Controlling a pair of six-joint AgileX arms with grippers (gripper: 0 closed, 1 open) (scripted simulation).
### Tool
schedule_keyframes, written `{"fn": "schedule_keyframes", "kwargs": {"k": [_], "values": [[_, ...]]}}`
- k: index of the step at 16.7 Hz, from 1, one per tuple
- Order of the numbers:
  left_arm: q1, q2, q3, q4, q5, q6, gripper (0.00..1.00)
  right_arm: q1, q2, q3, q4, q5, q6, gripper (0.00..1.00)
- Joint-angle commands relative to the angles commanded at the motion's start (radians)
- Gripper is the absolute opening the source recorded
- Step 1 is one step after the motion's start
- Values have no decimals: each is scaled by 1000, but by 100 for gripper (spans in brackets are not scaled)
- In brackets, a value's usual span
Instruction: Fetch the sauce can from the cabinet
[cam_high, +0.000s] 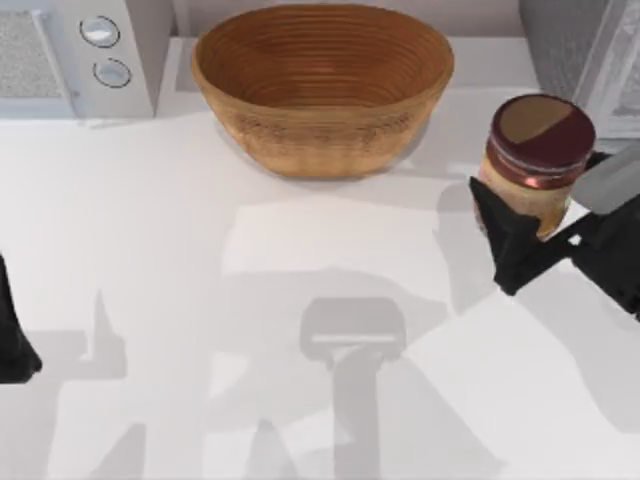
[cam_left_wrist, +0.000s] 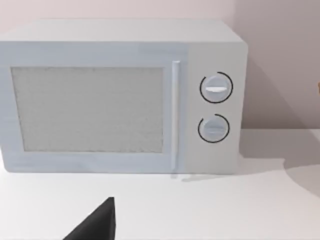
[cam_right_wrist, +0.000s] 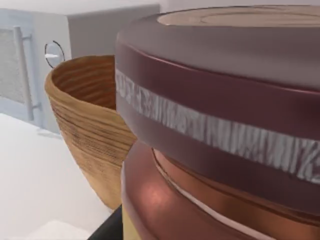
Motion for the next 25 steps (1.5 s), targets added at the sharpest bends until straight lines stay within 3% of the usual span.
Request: {"fn": "schedule_keyframes", "kwargs": {"k": [9, 16, 25], "values": [[0, 0, 0, 0, 0, 0, 100, 75, 391, 81, 311, -65, 4, 0], [0, 0, 0, 0, 0, 0, 100, 76, 405, 93, 311, -62, 5, 0], [0, 0, 0, 0, 0, 0, 100, 140, 589, 327, 263, 1, 2, 0]]}}
